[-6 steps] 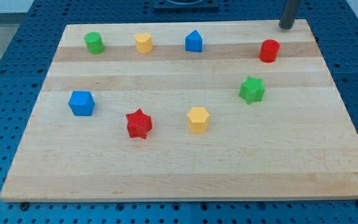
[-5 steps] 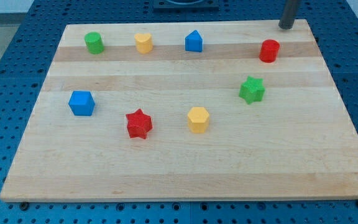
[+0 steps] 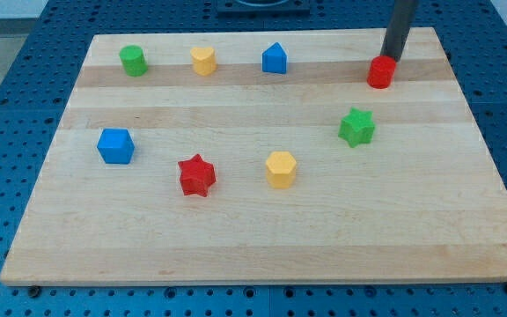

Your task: Push the red circle towards the green star

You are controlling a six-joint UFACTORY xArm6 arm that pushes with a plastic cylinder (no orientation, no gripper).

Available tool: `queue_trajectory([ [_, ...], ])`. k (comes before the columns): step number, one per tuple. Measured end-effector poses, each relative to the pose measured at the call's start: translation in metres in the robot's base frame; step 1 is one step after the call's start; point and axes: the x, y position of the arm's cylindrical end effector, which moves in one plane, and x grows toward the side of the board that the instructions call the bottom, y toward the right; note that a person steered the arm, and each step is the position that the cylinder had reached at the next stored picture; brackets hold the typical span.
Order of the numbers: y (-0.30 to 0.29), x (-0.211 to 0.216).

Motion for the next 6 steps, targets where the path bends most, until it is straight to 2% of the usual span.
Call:
queue_trajectory([
  [1, -0.031, 0.028],
  [5, -0.034, 0.05],
  [6, -0.017, 0.023],
])
